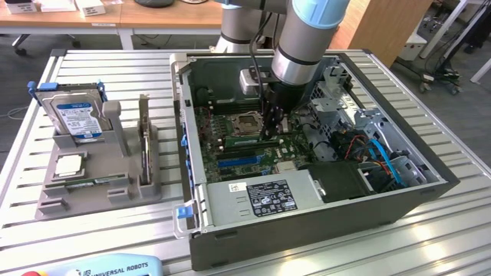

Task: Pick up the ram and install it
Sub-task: 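Insert the ram into the slot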

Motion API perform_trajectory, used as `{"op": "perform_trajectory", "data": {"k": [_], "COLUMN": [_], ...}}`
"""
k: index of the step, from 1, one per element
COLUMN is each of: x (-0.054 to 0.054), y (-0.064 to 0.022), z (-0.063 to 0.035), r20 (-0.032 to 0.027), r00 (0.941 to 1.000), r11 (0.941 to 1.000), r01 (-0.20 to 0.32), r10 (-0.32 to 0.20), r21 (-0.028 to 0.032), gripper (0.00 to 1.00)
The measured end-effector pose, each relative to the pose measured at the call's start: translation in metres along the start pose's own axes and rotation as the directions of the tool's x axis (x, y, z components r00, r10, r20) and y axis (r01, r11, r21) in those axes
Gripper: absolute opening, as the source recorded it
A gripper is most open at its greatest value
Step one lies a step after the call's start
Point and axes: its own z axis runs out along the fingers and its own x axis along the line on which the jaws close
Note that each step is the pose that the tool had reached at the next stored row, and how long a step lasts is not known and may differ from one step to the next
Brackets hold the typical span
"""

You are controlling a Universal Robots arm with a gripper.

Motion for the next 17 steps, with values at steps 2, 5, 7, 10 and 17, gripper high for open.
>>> {"op": "perform_trajectory", "data": {"k": [2,5,7,10,17], "x": [-0.0004,-0.0003,-0.0004,-0.0003,-0.0010], "y": [0.0000,0.0000,-0.0001,-0.0001,-0.0001], "z": [0.0002,0.0002,0.0010,0.0012,0.0014], "r20": [0.0000,-0.0002,-0.0001,-0.0003,-0.0001], "r00": [1.0000,1.0000,1.0000,1.0000,1.0000], "r11": [1.0000,1.0000,1.0000,1.0000,1.0000], "r01": [0.000,0.000,0.000,0.000,0.000], "r10": [0.000,0.000,0.000,0.000,0.000], "r21": [0.0000,-0.0001,0.0000,-0.0001,0.0000], "gripper": [0.11,0.11,0.11,0.11,0.11]}}
